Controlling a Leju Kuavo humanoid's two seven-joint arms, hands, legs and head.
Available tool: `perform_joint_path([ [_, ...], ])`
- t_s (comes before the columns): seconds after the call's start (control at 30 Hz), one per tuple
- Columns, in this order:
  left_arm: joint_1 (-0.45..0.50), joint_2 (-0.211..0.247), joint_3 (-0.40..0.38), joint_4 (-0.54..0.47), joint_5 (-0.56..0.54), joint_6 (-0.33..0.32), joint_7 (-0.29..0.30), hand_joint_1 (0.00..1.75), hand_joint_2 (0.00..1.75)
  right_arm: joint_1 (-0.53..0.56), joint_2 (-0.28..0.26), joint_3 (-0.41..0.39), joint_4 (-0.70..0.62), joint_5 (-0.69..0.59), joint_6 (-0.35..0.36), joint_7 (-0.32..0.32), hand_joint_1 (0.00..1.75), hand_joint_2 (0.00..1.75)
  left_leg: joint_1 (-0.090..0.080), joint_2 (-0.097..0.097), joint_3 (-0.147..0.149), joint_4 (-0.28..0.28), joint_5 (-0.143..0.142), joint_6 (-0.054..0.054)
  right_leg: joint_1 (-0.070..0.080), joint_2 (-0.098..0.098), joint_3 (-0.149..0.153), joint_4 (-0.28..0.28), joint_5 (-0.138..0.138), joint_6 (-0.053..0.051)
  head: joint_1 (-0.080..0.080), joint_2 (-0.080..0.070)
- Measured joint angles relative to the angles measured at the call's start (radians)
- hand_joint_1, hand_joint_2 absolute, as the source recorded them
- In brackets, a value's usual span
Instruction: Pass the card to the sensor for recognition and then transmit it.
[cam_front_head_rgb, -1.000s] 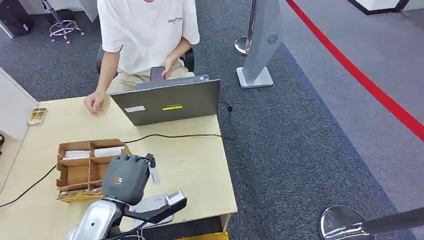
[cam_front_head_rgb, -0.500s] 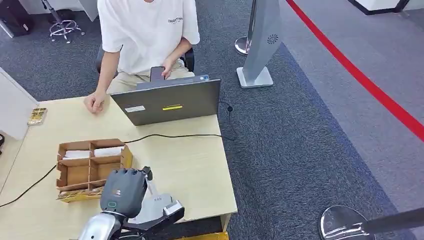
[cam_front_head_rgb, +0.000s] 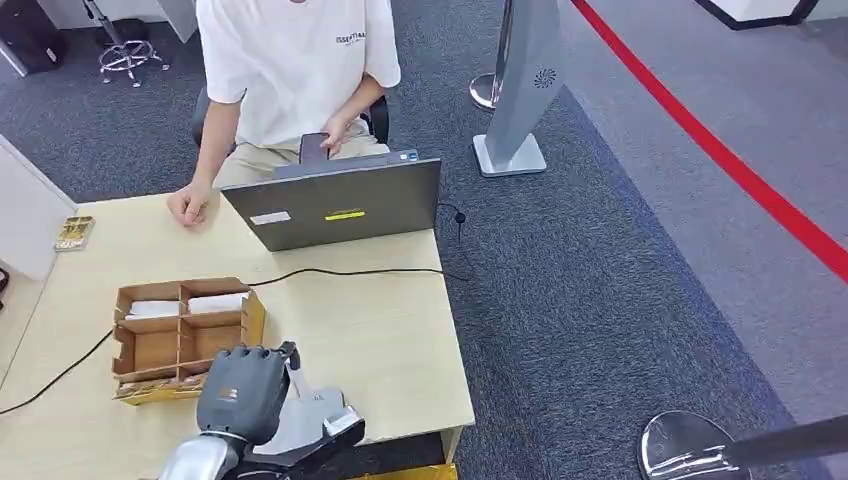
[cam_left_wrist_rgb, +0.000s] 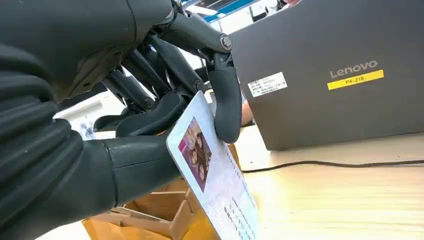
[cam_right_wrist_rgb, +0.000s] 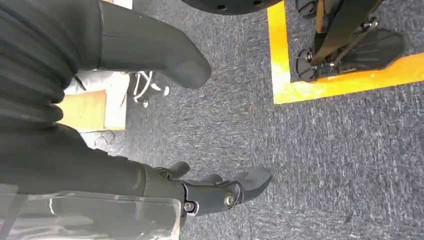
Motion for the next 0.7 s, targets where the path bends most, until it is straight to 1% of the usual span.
perform_joint_path([
  [0.23, 0.004, 0.005, 0.0, 0.0, 0.0, 0.0, 0.005, 1.75, 1.75, 0.001, 0.002, -0.009, 0.0, 0.008, 0.002, -0.003, 0.0, 1.75, 0.0, 0.0, 0.0, 0.0, 0.0, 0.0, 0.0, 0.0, 0.0, 0.0, 0.0, 0.0, 0.0, 0.0],
  [0.37, 0.005, 0.017, 0.0, 0.0, 0.0, -0.006, 0.034, 1.75, 1.75, 0.002, 0.002, -0.014, 0.0, 0.008, 0.003, -0.003, 0.0, 1.75, 0.0, 0.0, 0.0, 0.0, 0.0, 0.0, 0.0, 0.0, 0.0, 0.0, 0.0, 0.0, 0.0, 0.0],
  [0.57, 0.014, 0.021, 0.0, 0.001, 0.0, -0.013, 0.02, 1.75, 1.75, 0.002, 0.002, -0.018, -0.001, 0.012, 0.003, -0.003, 0.0, 1.75, 0.0, 0.0, 0.0, 0.0, 0.0, 0.0, 0.0, 0.0, 0.0, 0.0, 0.0, 0.0, 0.0, 0.0],
  [0.7, 0.019, 0.014, 0.005, 0.003, 0.001, -0.019, 0.011, 1.75, 1.75, 0.002, 0.002, -0.02, -0.002, 0.025, 0.003, -0.003, 0.0, 1.75, 0.0, 0.0, 0.0, 0.0, 0.0, 0.0, 0.0, 0.0, 0.0, 0.0, 0.0, 0.0, 0.0, 0.0],
])
